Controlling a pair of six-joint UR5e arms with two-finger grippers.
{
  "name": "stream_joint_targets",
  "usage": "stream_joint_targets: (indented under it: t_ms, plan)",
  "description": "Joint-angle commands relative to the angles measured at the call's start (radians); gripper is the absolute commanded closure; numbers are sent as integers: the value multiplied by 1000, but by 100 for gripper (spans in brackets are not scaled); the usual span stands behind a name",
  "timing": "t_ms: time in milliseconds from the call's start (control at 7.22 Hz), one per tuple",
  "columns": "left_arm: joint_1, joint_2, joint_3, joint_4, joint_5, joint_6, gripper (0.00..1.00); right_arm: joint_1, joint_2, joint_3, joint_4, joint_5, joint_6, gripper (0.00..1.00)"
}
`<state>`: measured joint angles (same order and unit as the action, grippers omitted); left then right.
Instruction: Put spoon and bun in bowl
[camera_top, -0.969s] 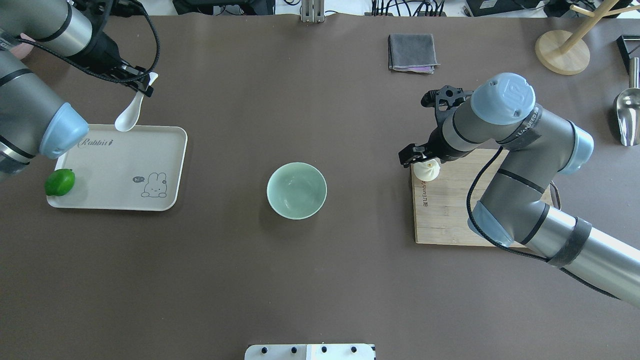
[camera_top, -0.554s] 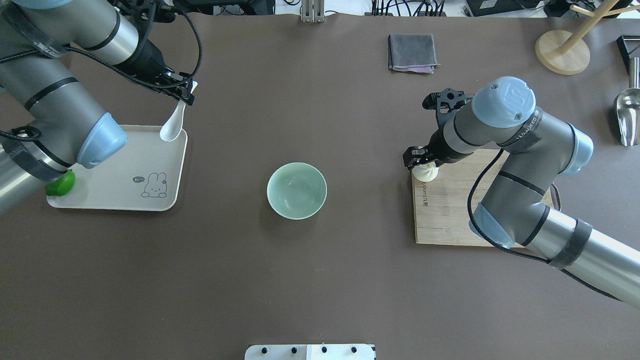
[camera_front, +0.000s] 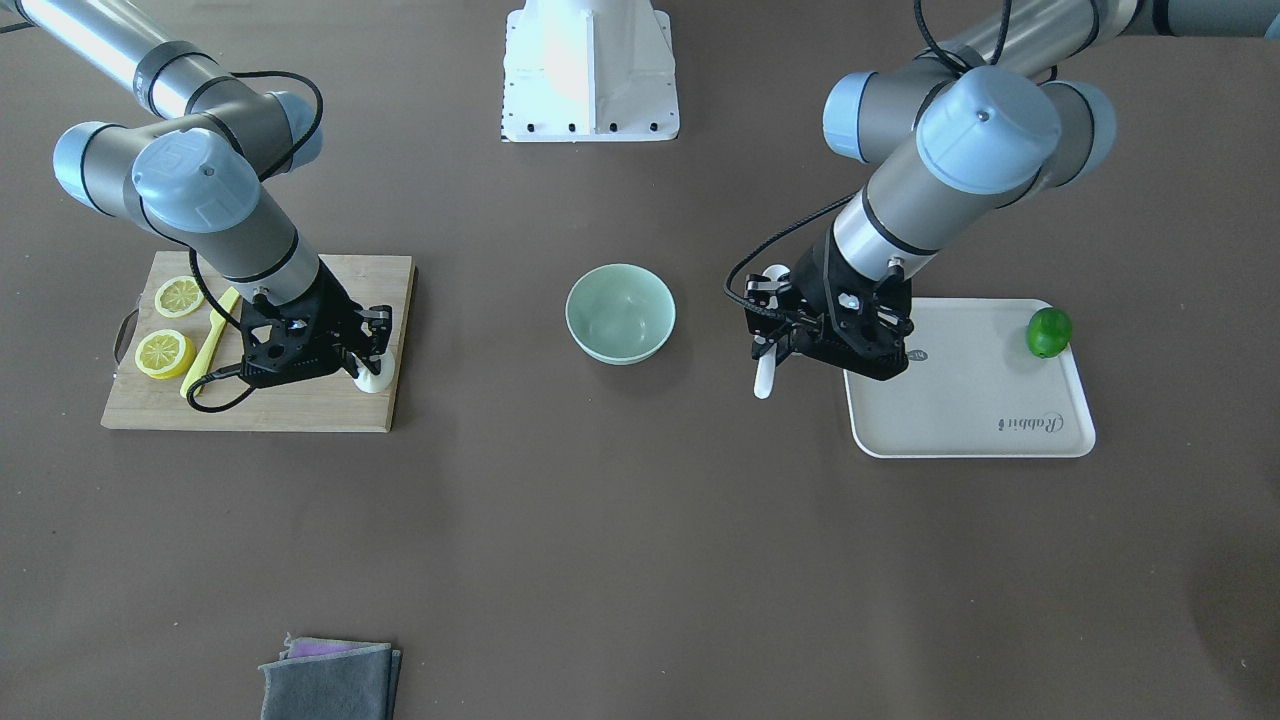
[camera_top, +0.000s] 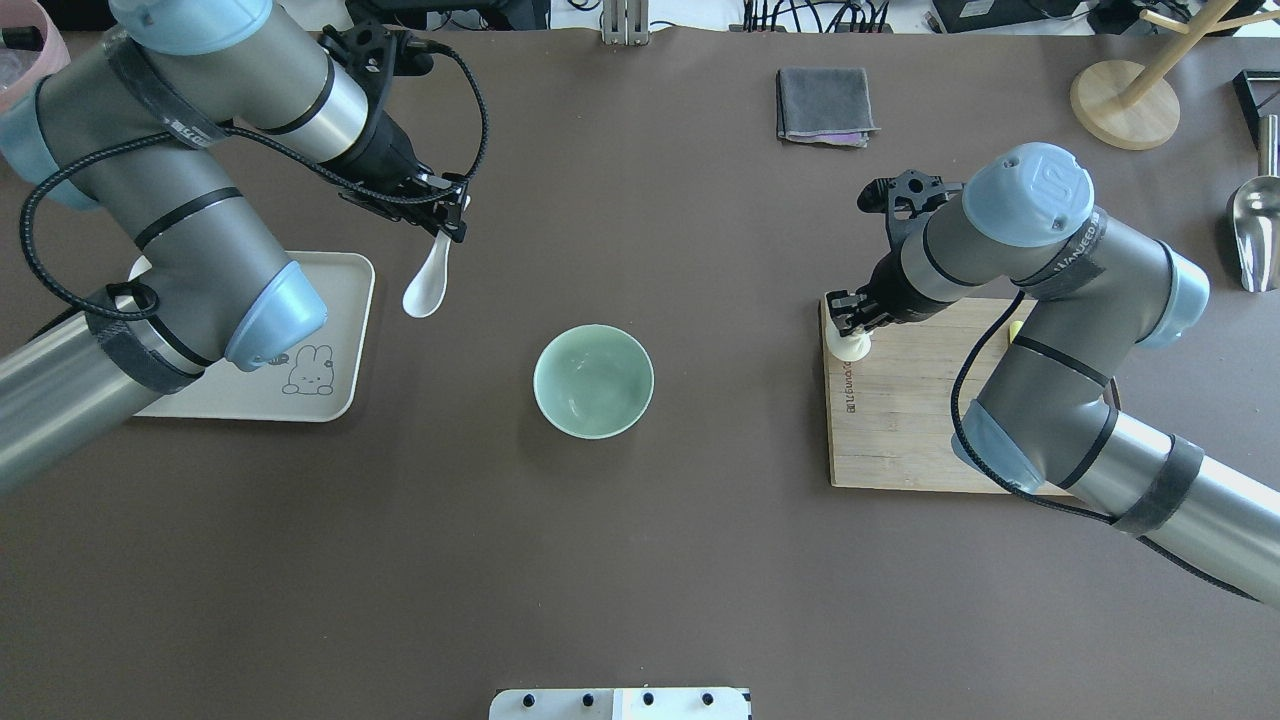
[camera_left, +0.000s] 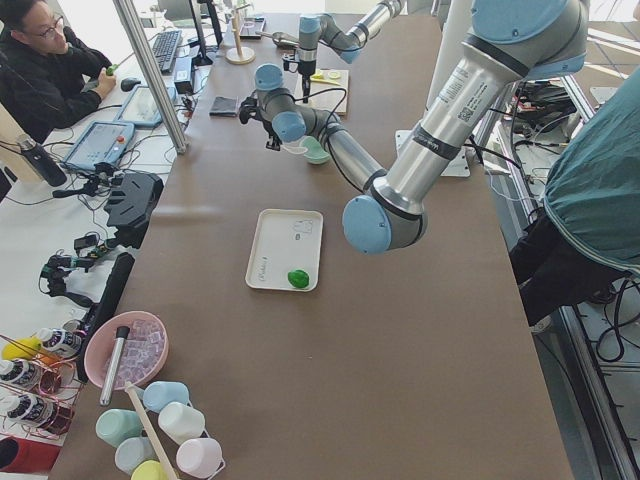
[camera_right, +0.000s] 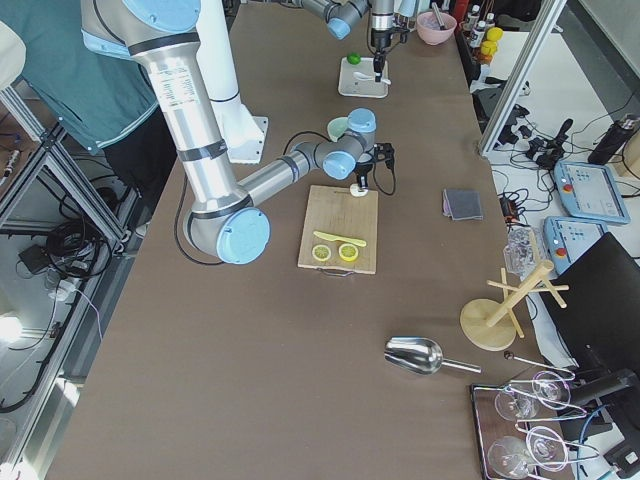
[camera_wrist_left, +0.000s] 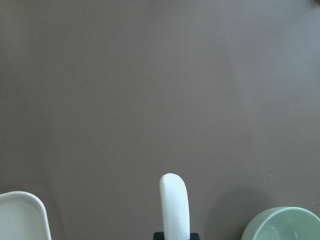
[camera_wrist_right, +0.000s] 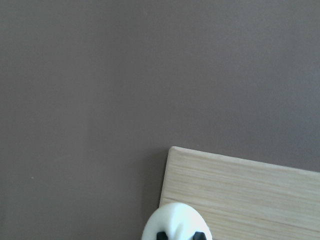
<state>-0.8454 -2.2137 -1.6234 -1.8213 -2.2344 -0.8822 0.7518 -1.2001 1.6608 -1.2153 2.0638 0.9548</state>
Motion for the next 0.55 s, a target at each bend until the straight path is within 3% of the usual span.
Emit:
stream_joint_targets:
  t_ms: [0, 277, 415]
  plan:
    - [44, -50, 20, -3, 45, -64, 100, 62, 8, 34, -1, 86, 12, 100]
    - [136, -116, 78, -63, 144, -162, 100, 75, 46, 47, -1, 91, 62, 100]
    - [181, -115, 142, -199, 216, -229, 100, 77, 57, 50, -1, 91, 73, 100]
